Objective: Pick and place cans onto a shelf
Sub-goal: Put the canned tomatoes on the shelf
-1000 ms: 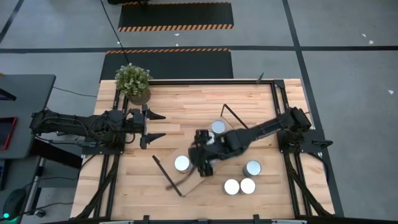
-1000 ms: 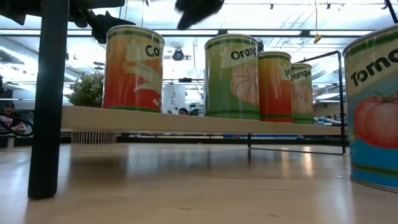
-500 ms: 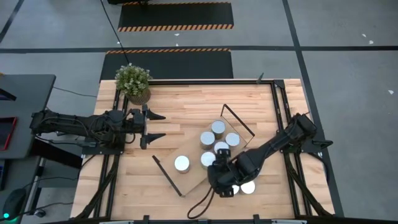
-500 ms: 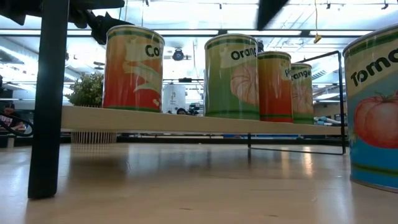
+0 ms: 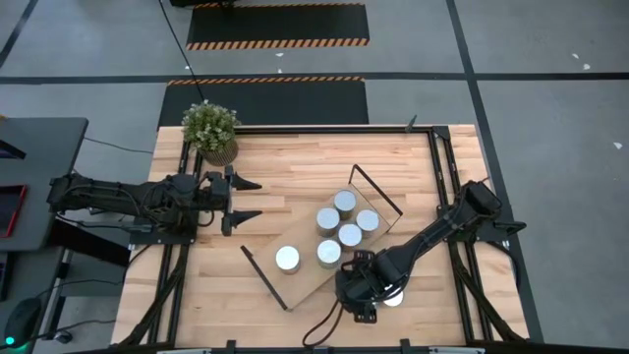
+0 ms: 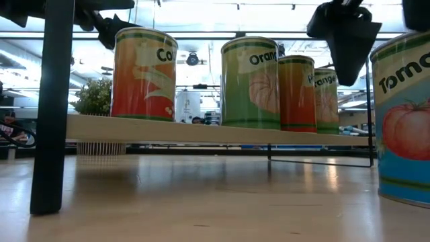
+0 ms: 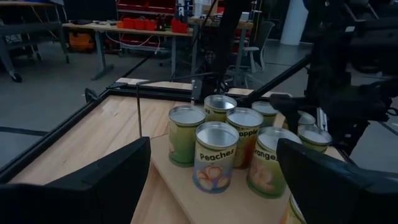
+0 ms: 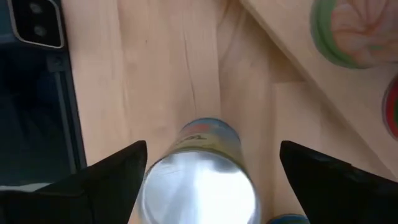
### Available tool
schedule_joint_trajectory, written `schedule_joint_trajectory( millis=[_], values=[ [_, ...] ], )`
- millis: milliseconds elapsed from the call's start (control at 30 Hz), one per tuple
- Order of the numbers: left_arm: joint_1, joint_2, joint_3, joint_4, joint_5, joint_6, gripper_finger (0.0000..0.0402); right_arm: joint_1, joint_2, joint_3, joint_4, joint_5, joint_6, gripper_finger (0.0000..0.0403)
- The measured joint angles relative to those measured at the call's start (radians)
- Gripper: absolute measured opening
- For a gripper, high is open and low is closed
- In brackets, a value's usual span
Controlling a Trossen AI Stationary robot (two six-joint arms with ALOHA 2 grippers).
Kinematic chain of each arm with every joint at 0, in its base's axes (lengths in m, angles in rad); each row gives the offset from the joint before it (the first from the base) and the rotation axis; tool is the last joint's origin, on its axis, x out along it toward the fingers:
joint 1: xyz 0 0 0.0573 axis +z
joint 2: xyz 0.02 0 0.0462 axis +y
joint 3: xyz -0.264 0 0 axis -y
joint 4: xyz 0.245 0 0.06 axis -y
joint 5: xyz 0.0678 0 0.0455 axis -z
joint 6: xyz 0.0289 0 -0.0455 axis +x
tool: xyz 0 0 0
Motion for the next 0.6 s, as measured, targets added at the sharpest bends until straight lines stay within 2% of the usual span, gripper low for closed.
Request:
schedule_joint_trajectory(
  millis=[600],
  values=[
    [0.0,0.0,0.0,-0.013,0.0,0.0,0.0355,0.104,0.0,-0.001,-0.044,0.2,-0.08,0.0375]
  ],
)
